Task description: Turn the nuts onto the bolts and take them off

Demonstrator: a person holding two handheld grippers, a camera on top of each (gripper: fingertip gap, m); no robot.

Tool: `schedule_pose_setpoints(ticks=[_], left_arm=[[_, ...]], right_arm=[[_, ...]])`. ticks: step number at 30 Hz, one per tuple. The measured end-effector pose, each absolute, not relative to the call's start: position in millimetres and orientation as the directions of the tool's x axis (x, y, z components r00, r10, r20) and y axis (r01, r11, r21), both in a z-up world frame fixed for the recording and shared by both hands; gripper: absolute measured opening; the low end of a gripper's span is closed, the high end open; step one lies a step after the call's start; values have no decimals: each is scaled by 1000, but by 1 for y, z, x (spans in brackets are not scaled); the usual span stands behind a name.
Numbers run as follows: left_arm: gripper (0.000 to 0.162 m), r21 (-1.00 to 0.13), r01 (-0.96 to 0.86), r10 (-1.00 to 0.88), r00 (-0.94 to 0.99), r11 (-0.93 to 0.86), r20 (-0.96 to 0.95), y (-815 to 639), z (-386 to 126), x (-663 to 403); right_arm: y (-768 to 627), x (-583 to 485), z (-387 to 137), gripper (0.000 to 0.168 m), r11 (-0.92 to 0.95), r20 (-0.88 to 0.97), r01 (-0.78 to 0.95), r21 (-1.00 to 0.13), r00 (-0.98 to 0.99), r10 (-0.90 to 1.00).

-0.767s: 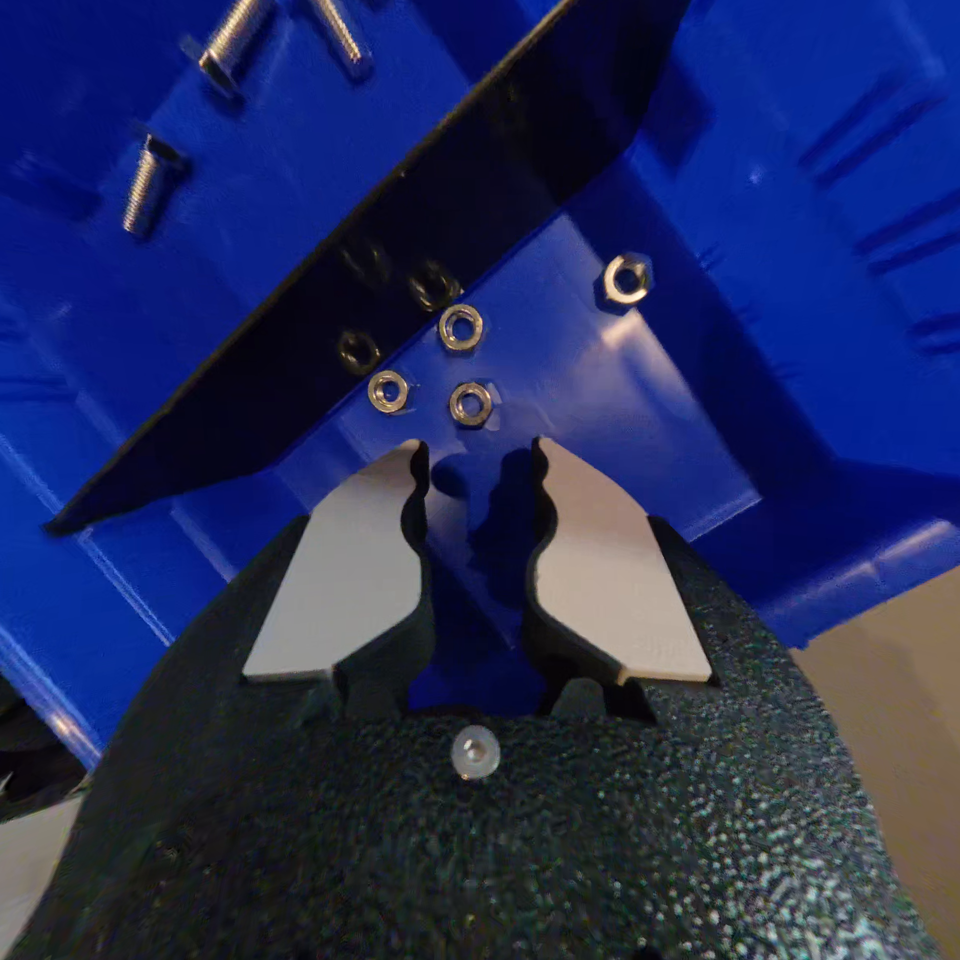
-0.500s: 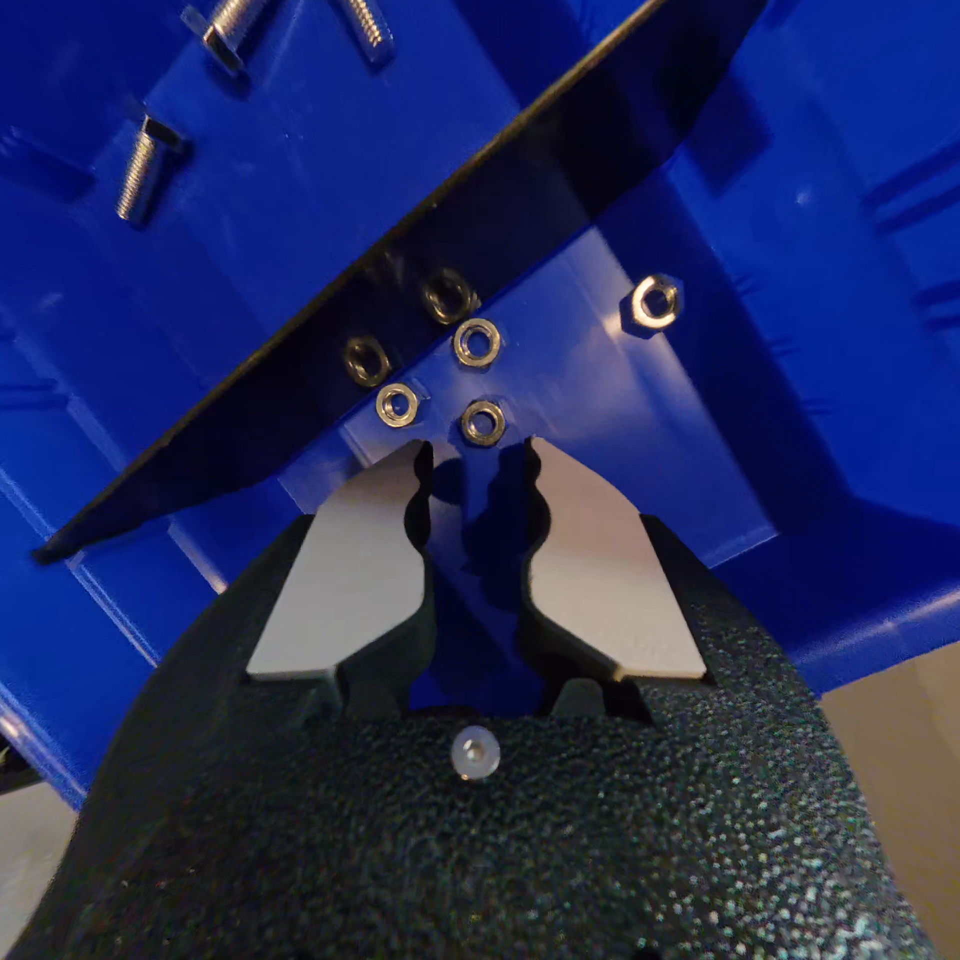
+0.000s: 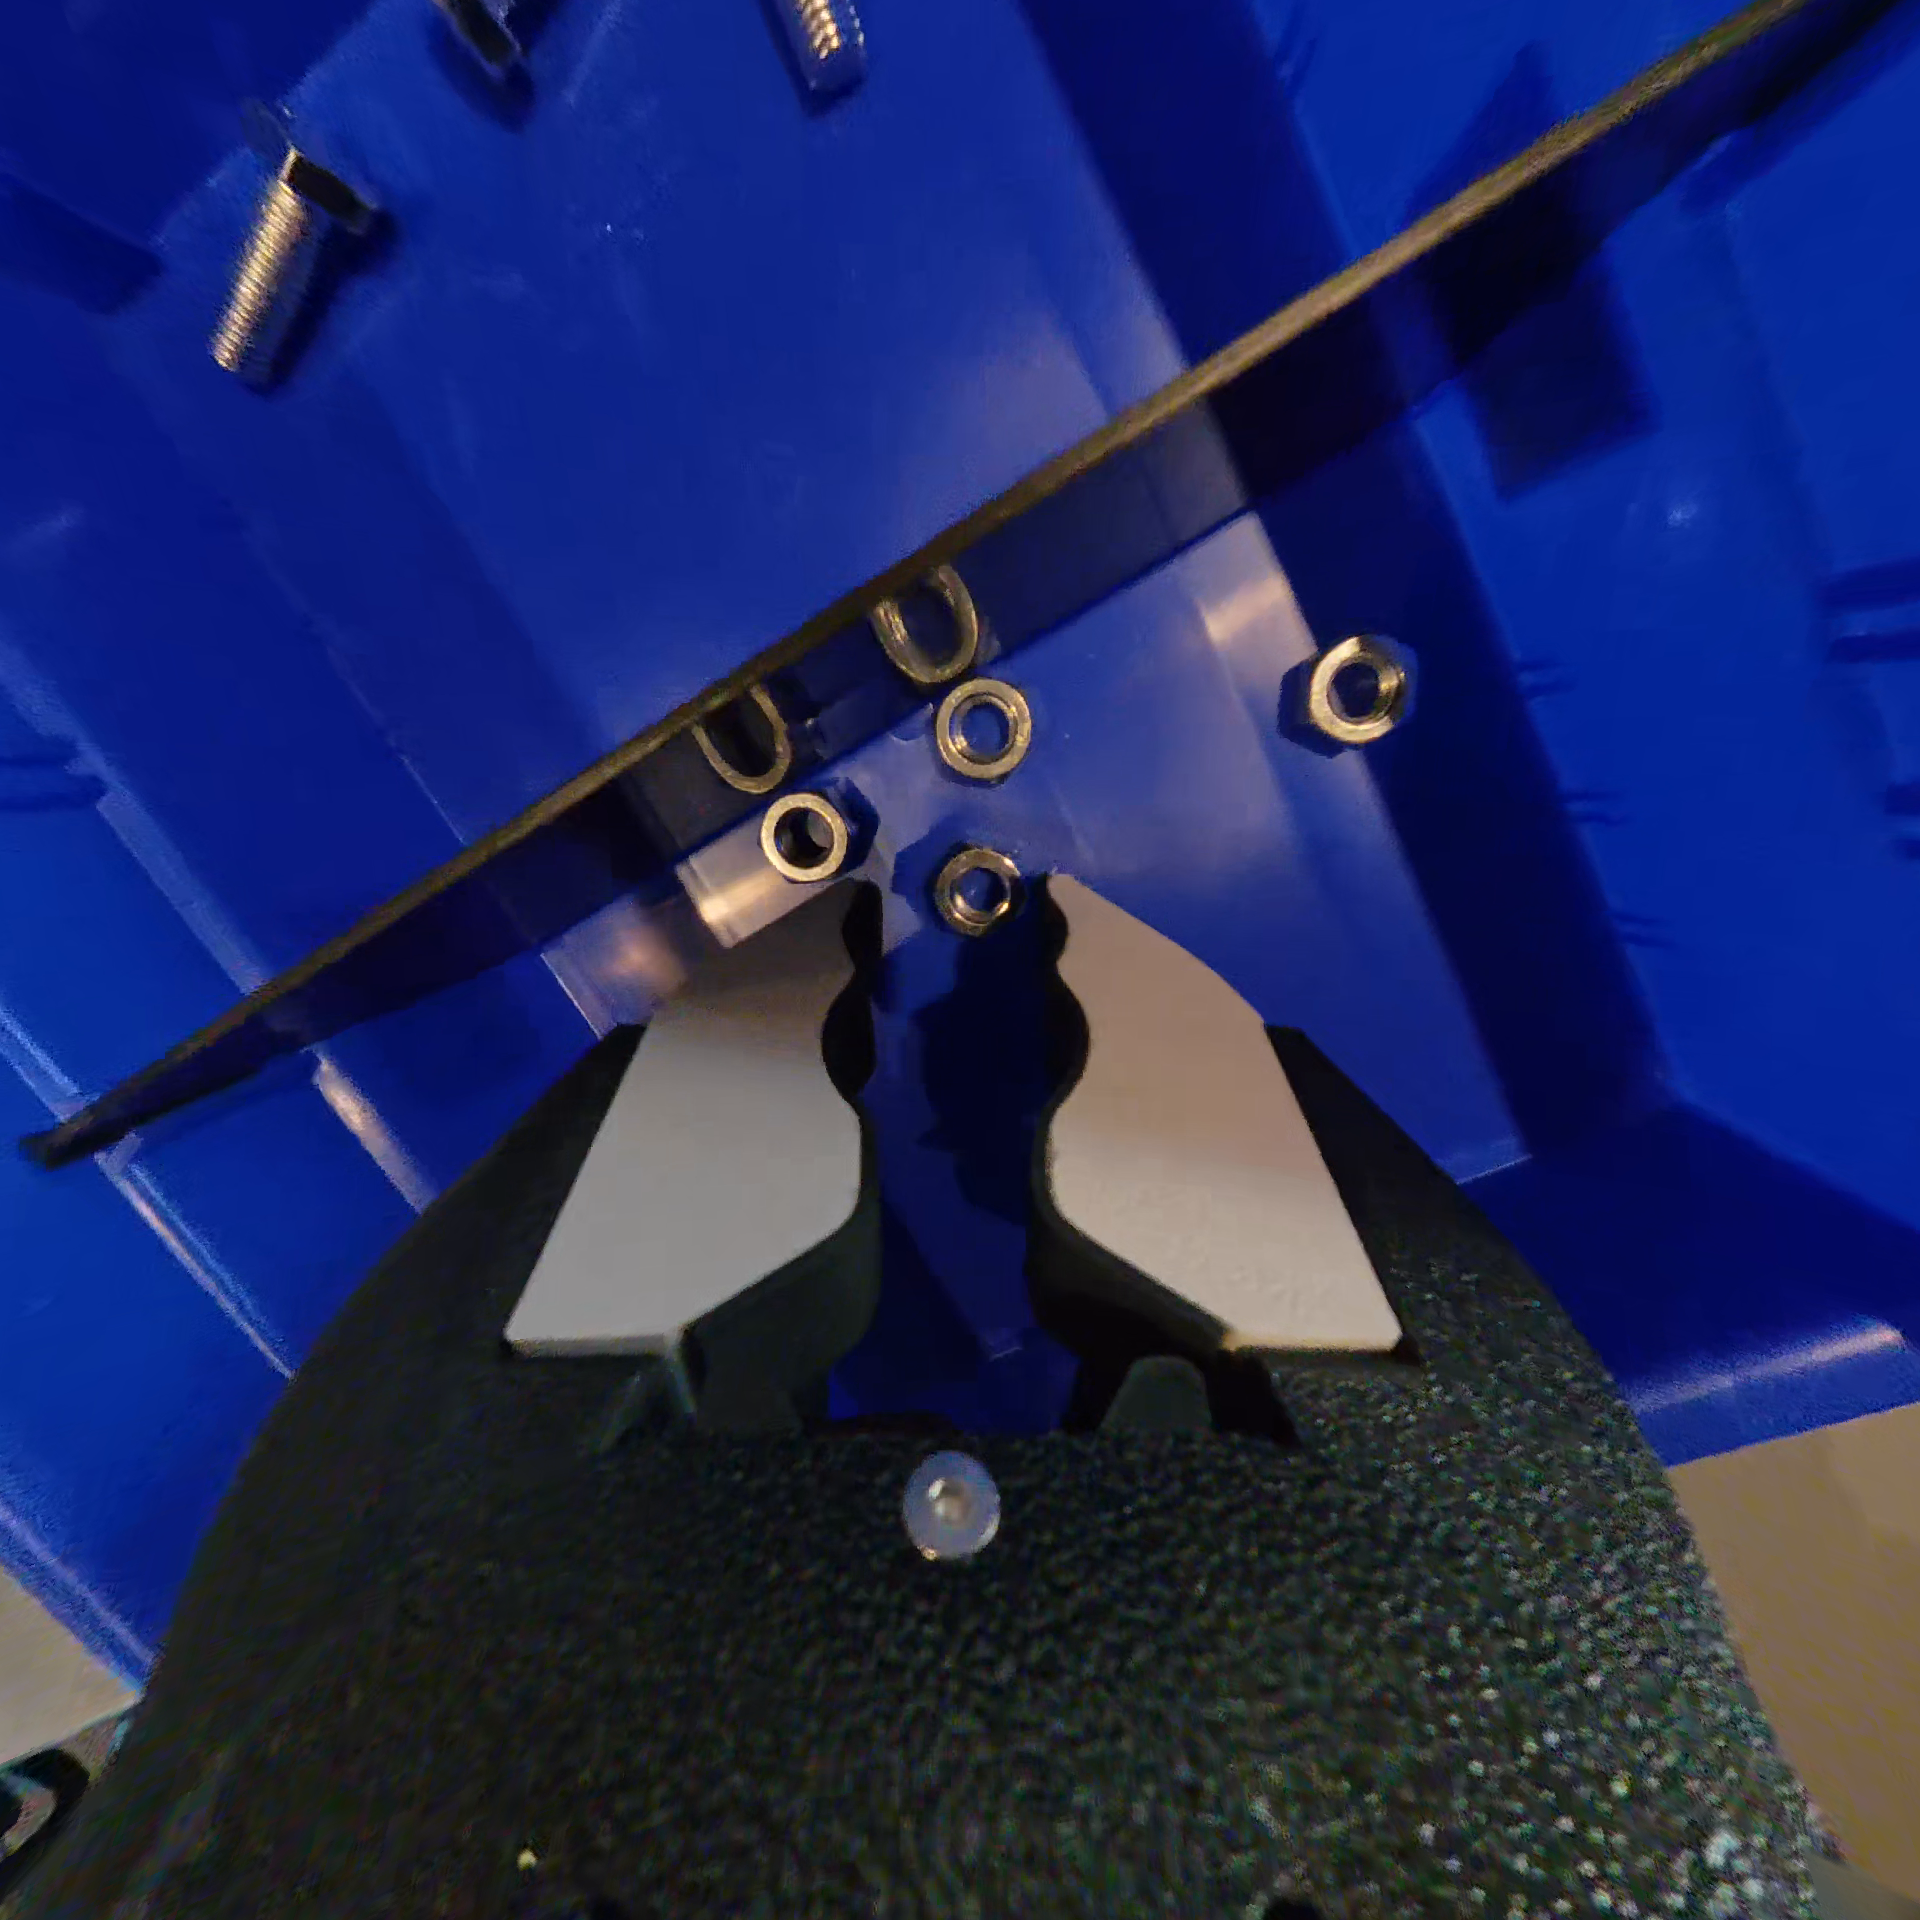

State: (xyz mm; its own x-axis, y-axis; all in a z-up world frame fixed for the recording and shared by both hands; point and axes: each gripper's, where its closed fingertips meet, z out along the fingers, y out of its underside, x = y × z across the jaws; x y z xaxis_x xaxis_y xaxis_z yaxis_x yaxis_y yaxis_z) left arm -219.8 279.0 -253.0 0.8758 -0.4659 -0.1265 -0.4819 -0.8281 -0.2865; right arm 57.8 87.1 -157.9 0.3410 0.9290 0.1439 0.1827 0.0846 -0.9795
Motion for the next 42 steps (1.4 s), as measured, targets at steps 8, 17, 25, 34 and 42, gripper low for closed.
schedule_pose_setpoints(ticks=[8,17,25,34,42], left_arm=[[19,-263,-446,-439,894,-856,-87,278,-261,-220],[18,-332,-407,-419,907,-851,-40,281,-260,-219],[18,-799,-279,-388,919,-533,-61,259,-160,-180],[17,-998,-63,-387,921,-19,-51,170,-123,-161],[17,-981,-13,-357,930,191,-82,140,-121,-163]], right_arm=[[86,59,-157,73,88,145,177,-980,342,928],[86,59,-157,73,89,146,176,-980,344,927],[96,61,-153,61,44,94,155,-987,332,938],[181,6,-58,12,337,366,287,-897,53,929],[295,-126,-118,1,531,350,636,-560,-400,847]])
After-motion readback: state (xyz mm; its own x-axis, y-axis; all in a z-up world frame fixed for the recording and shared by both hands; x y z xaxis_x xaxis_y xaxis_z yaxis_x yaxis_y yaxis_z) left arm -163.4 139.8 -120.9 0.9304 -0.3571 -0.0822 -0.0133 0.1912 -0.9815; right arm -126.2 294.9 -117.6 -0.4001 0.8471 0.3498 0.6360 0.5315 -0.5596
